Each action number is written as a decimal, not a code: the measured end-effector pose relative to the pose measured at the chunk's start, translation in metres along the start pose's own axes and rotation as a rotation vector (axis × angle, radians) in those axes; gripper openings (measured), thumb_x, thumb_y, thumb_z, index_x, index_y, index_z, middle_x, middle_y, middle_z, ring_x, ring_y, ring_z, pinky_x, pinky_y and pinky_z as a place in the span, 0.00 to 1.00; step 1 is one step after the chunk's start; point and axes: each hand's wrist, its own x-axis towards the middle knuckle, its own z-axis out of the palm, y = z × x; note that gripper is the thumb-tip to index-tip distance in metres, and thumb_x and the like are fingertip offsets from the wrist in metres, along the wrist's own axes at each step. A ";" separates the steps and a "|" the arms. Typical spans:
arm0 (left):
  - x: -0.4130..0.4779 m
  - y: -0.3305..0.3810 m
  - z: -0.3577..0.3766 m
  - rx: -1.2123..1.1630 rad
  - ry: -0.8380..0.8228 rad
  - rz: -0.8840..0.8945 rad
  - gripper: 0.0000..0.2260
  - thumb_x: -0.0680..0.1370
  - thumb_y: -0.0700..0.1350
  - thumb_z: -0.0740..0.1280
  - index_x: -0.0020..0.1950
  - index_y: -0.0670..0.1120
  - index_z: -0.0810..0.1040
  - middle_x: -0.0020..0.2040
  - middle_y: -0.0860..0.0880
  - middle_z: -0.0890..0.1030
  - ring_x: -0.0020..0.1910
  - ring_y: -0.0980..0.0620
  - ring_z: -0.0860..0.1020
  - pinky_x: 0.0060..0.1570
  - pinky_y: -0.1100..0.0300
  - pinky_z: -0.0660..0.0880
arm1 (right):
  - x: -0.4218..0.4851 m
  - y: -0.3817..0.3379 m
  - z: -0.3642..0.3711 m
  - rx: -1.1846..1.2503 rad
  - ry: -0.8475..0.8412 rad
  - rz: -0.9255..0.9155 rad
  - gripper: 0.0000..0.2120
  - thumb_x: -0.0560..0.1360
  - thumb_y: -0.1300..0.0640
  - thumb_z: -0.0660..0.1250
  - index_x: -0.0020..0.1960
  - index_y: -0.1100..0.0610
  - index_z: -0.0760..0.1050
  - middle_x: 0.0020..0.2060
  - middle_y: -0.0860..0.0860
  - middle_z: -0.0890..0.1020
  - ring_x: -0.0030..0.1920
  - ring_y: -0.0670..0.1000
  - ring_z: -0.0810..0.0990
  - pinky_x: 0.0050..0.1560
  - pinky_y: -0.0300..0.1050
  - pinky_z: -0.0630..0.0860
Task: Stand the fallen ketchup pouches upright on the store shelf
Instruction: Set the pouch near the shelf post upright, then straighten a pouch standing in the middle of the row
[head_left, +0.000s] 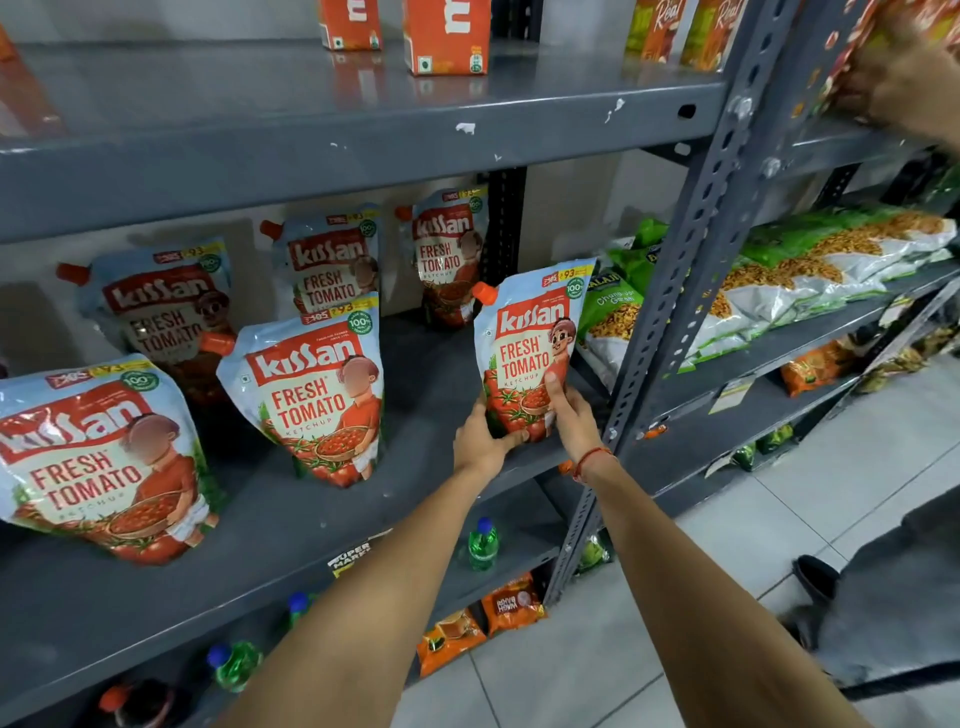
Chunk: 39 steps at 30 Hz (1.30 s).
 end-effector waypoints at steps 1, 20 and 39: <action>-0.002 0.000 -0.001 -0.016 -0.007 -0.001 0.34 0.69 0.45 0.75 0.72 0.45 0.63 0.65 0.44 0.76 0.65 0.44 0.74 0.65 0.50 0.71 | -0.003 0.001 0.001 -0.015 0.011 -0.007 0.24 0.75 0.38 0.59 0.59 0.57 0.72 0.45 0.48 0.80 0.50 0.50 0.79 0.52 0.46 0.73; -0.075 -0.083 -0.169 -0.439 0.560 0.012 0.25 0.73 0.42 0.70 0.67 0.44 0.64 0.67 0.42 0.70 0.63 0.50 0.71 0.63 0.52 0.71 | -0.084 -0.017 0.145 -0.135 -0.212 -0.250 0.27 0.73 0.46 0.68 0.68 0.54 0.66 0.64 0.55 0.70 0.64 0.52 0.71 0.62 0.45 0.69; -0.086 -0.087 -0.153 -0.169 0.256 -0.002 0.30 0.69 0.46 0.75 0.68 0.46 0.66 0.64 0.48 0.76 0.59 0.53 0.74 0.59 0.59 0.70 | -0.075 0.010 0.130 -0.092 -0.419 -0.210 0.16 0.71 0.43 0.69 0.56 0.48 0.74 0.50 0.40 0.82 0.52 0.35 0.79 0.47 0.30 0.75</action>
